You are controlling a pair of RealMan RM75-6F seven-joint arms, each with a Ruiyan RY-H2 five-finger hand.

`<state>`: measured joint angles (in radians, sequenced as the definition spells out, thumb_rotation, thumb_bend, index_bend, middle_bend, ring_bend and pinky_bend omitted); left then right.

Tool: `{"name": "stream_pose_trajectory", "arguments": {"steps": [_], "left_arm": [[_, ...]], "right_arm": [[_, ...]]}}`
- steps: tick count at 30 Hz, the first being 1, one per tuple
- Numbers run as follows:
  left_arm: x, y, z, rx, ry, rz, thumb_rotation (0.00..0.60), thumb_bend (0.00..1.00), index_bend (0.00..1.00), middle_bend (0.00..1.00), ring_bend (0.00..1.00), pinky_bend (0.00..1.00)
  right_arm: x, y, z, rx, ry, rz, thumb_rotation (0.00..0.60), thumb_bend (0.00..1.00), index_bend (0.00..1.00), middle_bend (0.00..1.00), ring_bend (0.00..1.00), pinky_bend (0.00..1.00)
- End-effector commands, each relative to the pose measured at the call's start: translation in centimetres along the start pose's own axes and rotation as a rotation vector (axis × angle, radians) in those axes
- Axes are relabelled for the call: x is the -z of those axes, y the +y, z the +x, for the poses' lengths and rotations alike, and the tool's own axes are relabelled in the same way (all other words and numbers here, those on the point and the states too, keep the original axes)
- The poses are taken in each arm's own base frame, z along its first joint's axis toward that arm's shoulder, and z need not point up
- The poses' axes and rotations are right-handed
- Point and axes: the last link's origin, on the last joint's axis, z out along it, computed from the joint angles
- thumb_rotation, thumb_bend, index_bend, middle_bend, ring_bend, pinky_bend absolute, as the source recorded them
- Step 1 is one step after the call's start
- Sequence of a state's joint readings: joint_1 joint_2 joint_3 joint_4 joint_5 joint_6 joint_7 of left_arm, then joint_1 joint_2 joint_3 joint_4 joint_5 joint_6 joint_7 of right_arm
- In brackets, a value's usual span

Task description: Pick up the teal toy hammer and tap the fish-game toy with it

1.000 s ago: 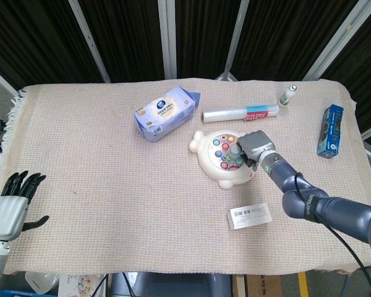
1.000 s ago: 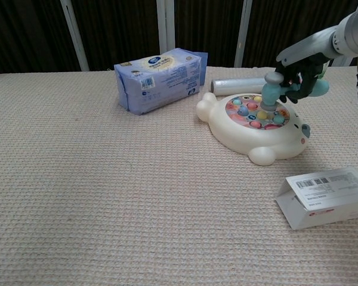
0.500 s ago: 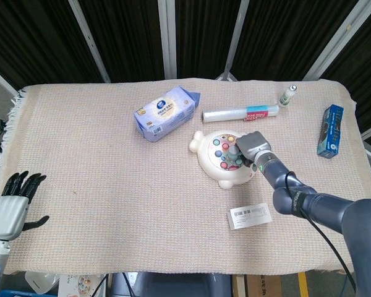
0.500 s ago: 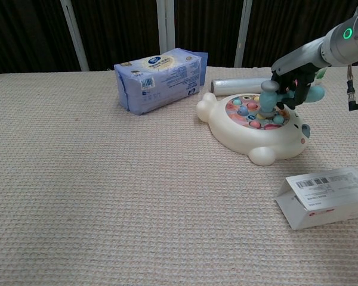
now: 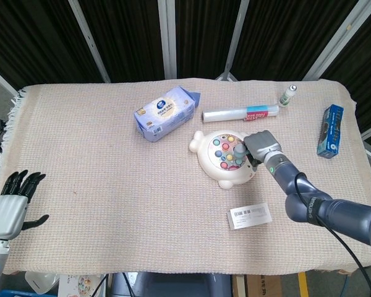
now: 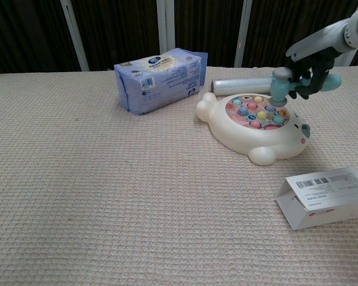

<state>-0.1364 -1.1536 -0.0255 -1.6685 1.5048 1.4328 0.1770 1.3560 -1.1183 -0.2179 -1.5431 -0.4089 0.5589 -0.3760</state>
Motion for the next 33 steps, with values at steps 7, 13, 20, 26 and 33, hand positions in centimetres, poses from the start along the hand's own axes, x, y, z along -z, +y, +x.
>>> {"name": "stream_pose_trajectory", "arguments": {"steps": [7,13,20,26,33], "left_arm": [[0.4,-0.1,0.3,0.001,0.005,0.006,0.6,0.1,0.13,0.1,0.0,0.0],[0.7,0.2,0.4,0.001,0.007,0.0,0.6,0.1,0.13,0.1,0.0,0.0],[1.0,0.5,0.7,-0.004,0.007,0.0,0.6,0.1,0.12,0.1,0.0,0.0],[1.2,0.6,0.7,-0.005,0.0,0.002,0.6,0.1,0.12,0.1,0.0,0.0],[1.2,0.7,0.7,-0.006,-0.004,0.005,0.6,0.1,0.12,0.1,0.0,0.0]], "right_arm": [[1.9,4.4,-4.1,-0.073,0.0,-0.029,0.6,0.8,0.92,0.78,0.57,0.52],[1.9,6.1,-6.9,-0.105,-0.004,-0.032,0.6,0.8,0.92,0.78,0.56,0.52],[0.8,7.8,-9.9,-0.144,0.003,-0.028,0.6,0.8,0.84,0.77,0.5,0.47],[-0.3,8.7,-11.5,-0.152,0.011,-0.031,0.6,0.8,0.79,0.72,0.46,0.44],[-1.1,9.7,-12.7,-0.154,0.002,-0.047,0.6,0.8,0.71,0.67,0.4,0.4]]}}
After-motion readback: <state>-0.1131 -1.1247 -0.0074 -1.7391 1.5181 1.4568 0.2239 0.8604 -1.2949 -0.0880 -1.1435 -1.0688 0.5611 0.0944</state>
